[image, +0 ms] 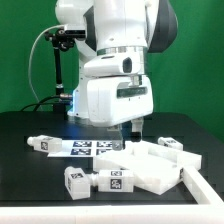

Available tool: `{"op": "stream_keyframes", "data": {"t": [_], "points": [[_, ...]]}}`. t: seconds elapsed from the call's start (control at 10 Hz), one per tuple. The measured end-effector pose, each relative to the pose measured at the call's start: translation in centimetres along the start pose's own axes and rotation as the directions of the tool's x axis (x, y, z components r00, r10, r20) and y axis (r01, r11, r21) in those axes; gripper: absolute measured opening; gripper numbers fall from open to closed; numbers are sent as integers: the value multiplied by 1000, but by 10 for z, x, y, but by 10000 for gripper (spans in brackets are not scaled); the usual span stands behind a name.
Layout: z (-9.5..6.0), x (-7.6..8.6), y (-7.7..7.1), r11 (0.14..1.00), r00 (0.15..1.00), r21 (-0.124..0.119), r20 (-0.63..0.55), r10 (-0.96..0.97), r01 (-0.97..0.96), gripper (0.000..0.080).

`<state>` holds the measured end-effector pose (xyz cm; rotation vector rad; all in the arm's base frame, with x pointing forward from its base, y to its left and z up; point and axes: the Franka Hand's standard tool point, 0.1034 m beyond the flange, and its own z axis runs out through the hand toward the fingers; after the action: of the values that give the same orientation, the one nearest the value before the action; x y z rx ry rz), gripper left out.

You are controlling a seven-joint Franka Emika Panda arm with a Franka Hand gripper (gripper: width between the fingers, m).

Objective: Assemble one leg

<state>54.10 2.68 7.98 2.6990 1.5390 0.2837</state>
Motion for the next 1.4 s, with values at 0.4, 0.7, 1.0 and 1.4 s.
{"op": "stream_keyframes", "data": {"t": [0.4, 0.7, 1.0, 1.4], "points": [[0, 0, 0, 1000, 1000, 0, 1, 0, 0, 650], [5, -6, 4, 998, 998, -6, 3, -62, 62, 650], [26, -26, 16, 974, 974, 16, 9, -224, 224, 650], [31, -29, 16, 971, 971, 24, 7, -240, 240, 650]]}}
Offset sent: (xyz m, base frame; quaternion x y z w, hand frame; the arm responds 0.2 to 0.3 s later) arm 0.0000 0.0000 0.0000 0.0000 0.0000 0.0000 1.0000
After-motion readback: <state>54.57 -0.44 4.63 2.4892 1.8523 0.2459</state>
